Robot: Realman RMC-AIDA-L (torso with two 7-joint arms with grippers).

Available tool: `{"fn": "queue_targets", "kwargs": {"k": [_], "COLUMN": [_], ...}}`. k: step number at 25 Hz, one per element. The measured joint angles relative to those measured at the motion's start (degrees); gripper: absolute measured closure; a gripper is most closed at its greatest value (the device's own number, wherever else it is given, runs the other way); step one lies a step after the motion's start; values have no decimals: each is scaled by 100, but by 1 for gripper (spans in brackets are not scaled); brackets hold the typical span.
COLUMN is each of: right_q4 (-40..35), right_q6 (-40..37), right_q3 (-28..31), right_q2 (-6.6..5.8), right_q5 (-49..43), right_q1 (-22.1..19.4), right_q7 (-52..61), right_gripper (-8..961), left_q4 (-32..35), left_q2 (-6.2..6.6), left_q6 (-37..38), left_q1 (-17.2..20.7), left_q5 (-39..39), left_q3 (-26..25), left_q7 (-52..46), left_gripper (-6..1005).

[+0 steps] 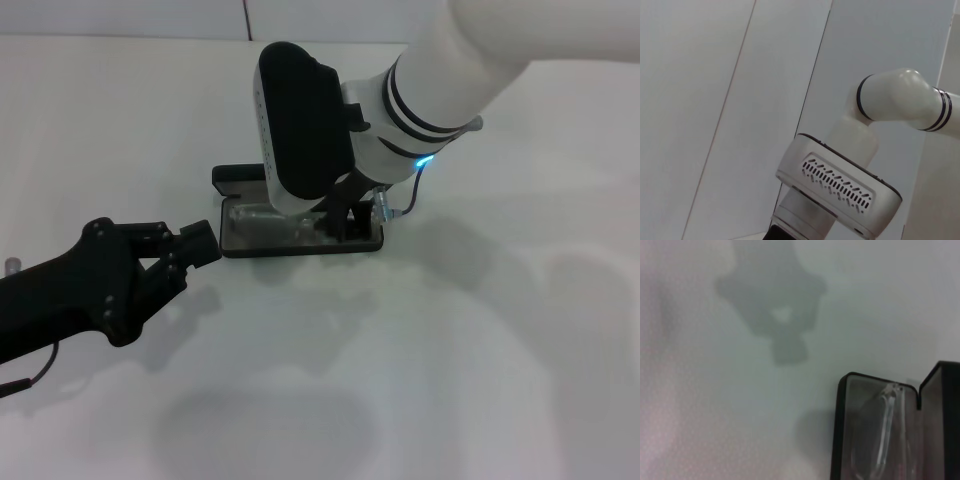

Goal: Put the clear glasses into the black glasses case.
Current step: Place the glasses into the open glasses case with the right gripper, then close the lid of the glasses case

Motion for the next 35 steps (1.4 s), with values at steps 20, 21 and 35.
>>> {"fn": "queue_targets", "kwargs": {"k": [20, 21, 35], "right_q4": [-1390, -1553, -2942], "right_q6": [135, 145, 994], "right_q3": [520, 643, 2034], "right_q2": [0, 0, -28], "right_q5": [-679, -695, 1233], "right_q1": [-1052, -1194, -3591], "right_q7": [-45, -47, -1180], "right_gripper": [799, 799, 787], "left_q4": [0, 2, 21], "left_q2": [-6, -6, -32], "left_q6": [0, 0, 0], "left_q1": [44, 45, 9], "left_q5": [-2, -2, -4], "left_q3": [-9, -8, -359], "left_q7": [0, 0, -47], "left_gripper": [905, 905, 904]}}
